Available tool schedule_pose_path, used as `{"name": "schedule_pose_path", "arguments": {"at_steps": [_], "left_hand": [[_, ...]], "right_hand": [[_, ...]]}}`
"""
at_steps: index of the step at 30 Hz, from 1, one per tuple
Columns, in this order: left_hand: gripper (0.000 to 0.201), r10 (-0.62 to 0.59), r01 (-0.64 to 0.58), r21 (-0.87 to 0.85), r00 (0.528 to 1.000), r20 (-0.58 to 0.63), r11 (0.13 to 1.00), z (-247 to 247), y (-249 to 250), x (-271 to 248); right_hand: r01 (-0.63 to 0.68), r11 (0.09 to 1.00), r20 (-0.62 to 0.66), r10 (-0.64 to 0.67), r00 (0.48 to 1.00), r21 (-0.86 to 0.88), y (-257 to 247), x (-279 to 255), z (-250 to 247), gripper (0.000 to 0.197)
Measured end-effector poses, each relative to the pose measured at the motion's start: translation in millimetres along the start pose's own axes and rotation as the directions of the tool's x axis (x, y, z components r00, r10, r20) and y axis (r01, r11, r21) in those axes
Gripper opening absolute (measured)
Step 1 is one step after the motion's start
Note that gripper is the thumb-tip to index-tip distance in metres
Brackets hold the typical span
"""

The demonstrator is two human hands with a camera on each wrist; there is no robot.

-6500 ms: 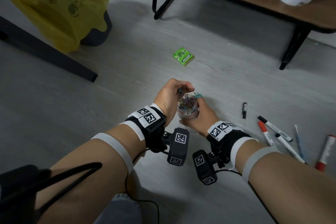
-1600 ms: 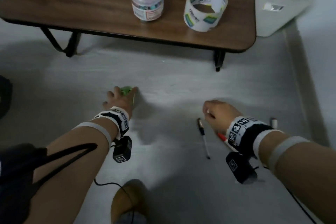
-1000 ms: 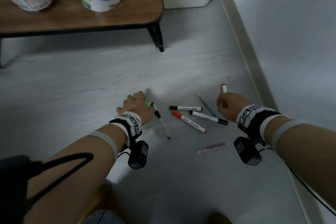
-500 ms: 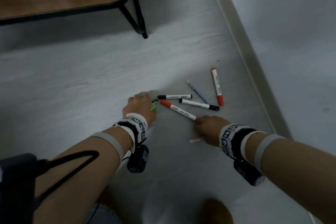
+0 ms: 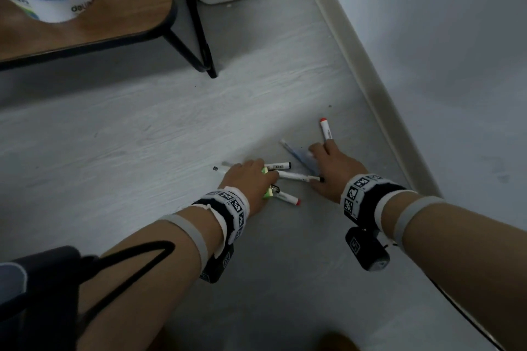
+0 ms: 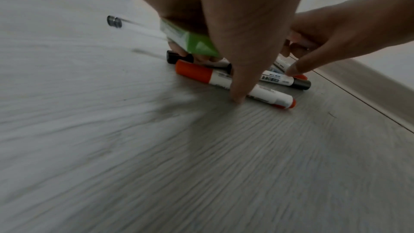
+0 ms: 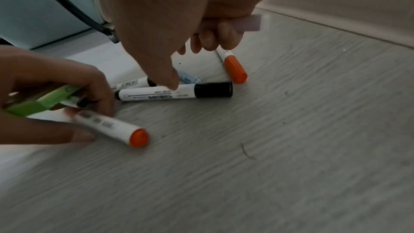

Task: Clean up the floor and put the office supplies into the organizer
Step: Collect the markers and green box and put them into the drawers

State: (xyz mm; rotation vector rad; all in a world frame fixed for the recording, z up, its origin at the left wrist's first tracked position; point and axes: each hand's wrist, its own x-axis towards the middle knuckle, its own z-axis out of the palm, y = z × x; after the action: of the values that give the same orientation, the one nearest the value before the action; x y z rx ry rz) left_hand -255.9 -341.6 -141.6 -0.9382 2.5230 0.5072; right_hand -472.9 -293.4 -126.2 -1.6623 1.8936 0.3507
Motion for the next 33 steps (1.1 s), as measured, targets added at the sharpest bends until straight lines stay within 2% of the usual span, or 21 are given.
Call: {"name": "schedule_pose_path", "arguments": {"at_steps": [3,6,9,11,14,16,19,21,24,28,31,33], "left_hand": [[0.037,0.016,-0.015,0.018,1.0,-0.013,1.0,0,-3,2],[0.041,0.004,-0.006,-0.018,0.998,-0.068,1.0,-5,-10,0],[0.04,-0.051,0.039,-0.095,0.991,-0.123,0.995,-12,-19,-1],[0.04,-0.093,0.078,-0.106,0.986,-0.141,0.991,-14,-24,1],[0.038,-0.127,0.114,-0.079,0.974,-0.186,0.99,-18,-26,10],[0.037,-0.118,0.113,-0.038,0.968,-0.22,0.993,-23,-25,18],[0.04,-0.136,0.134,-0.026,0.964,-0.23,0.991,-30,-25,31],[0.041,-0.173,0.17,-0.034,0.957,-0.233,0.985,-36,-24,40],[0.04,-0.148,0.153,0.008,0.969,-0.197,0.988,-46,-23,58],[0.053,-0.12,0.126,0.073,0.989,-0.089,0.989,-45,-15,73],[0.068,-0.183,0.183,-0.027,0.983,-0.018,0.983,-40,-11,68],[0.062,-0.255,0.254,-0.157,0.967,0.018,0.954,-40,-15,64]], "right_hand": [[0.039,0.997,0.019,-0.038,0.999,-0.065,-11,15,1,0.07],[-0.005,0.998,0.035,0.008,0.999,-0.07,-31,23,6,0.06],[-0.088,0.991,0.054,0.094,0.994,-0.103,-38,25,12,0.039],[-0.101,0.989,0.073,0.109,0.991,-0.106,-36,22,10,0.034],[-0.164,0.986,0.066,0.163,0.985,0.018,-26,12,-1,0.037],[-0.242,0.962,-0.05,0.249,0.967,0.124,-17,7,-5,0.032],[-0.337,0.888,-0.205,0.409,0.889,0.312,1,14,-8,0.034],[-0.411,0.844,-0.145,0.481,0.865,0.344,11,25,-9,0.043],[-0.433,0.872,-0.011,0.447,0.894,0.227,17,39,-4,0.045],[-0.428,0.886,0.061,0.424,0.904,0.178,16,44,0,0.029],[-0.441,0.872,0.085,0.433,0.898,0.213,10,40,1,0.022],[-0.418,0.871,0.063,0.416,0.907,0.258,4,38,-5,0.017]]}}
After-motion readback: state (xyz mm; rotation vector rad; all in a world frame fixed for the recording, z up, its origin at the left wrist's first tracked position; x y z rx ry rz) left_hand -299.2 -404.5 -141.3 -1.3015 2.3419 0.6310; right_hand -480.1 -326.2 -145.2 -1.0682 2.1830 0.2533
